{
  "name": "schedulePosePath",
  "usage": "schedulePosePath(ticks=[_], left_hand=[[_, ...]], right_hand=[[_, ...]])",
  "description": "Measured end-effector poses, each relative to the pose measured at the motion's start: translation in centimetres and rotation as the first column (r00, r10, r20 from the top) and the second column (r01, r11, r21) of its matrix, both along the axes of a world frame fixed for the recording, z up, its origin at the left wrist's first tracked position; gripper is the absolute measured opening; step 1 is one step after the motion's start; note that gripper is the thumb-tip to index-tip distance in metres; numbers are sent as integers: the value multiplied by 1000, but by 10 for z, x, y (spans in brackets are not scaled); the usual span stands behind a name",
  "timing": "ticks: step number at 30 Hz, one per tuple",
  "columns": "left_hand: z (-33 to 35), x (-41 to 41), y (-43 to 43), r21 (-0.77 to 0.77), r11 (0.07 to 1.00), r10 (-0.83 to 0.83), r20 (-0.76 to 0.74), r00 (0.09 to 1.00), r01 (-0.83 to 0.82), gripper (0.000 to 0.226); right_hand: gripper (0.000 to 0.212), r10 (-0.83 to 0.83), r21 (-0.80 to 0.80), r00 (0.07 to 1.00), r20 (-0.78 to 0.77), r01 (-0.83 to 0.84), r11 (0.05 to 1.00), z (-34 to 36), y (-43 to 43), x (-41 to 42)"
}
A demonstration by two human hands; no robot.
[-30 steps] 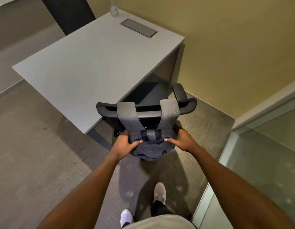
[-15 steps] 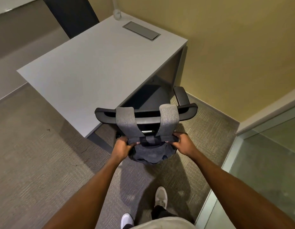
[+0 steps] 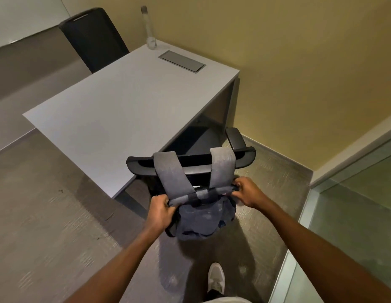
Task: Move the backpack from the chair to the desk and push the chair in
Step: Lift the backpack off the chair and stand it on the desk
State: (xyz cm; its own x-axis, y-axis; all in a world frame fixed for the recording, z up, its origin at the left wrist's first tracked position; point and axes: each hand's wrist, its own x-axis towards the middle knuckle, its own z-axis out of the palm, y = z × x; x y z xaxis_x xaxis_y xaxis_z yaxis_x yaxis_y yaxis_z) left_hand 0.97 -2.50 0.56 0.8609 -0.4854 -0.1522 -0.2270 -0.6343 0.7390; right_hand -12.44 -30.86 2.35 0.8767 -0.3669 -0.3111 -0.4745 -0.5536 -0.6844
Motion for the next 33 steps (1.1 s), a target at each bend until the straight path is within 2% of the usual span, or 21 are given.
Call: schedulePosePath(ticks=[3,5,8,10,13,15,17,20,21,23,27,30,31,33], left_hand=[[12,-9,0,-118,991,67,-17,998,-68,38],[23,-16,2,-194,977,78,-34,996,-83,40],[46,-25,4,-274,958,80,-12,997,-81,38],[61,-27,5,-298,951,87,7,996,-81,38],[75,-25,3,-325,942,85,1,996,-80,42],[81,-25,2,-330,942,73,7,997,-67,28],[86,-25,1,-330,943,53,8,999,-48,8],[90,-22,-3,-327,945,24,38,999,-10,5],[91,-20,-5,-325,946,18,57,998,2,4],[92,-15,-9,-306,952,20,98,995,11,5],[91,-8,-14,-294,955,-9,121,993,45,7],[90,-8,-18,-295,953,-26,123,992,62,8],[90,-9,-20,-295,953,-34,117,993,67,8],[88,-11,-24,-296,952,-47,102,994,76,20]], right_hand=[[21,11,26,999,52,-12,1000,14,-3,-5],[7,14,59,997,79,-19,998,24,-2,-10],[32,32,129,981,190,-57,990,45,1,-16],[30,48,199,970,238,-96,975,60,2,-19],[44,46,371,975,218,-126,920,83,2,-21],[63,-31,464,986,166,-50,885,90,-4,-15],[75,-151,595,979,134,42,803,96,-11,-1],[62,-322,833,946,21,161,529,108,-19,27],[64,-328,854,944,-30,195,482,111,-20,37],[62,-339,853,934,-108,263,452,115,-22,58],[38,-474,836,849,-236,426,347,115,-28,85],[18,-565,800,789,-242,491,344,112,-35,88],[22,-621,786,754,-214,510,349,109,-38,87],[45,-738,772,662,-133,536,342,103,-44,82]])
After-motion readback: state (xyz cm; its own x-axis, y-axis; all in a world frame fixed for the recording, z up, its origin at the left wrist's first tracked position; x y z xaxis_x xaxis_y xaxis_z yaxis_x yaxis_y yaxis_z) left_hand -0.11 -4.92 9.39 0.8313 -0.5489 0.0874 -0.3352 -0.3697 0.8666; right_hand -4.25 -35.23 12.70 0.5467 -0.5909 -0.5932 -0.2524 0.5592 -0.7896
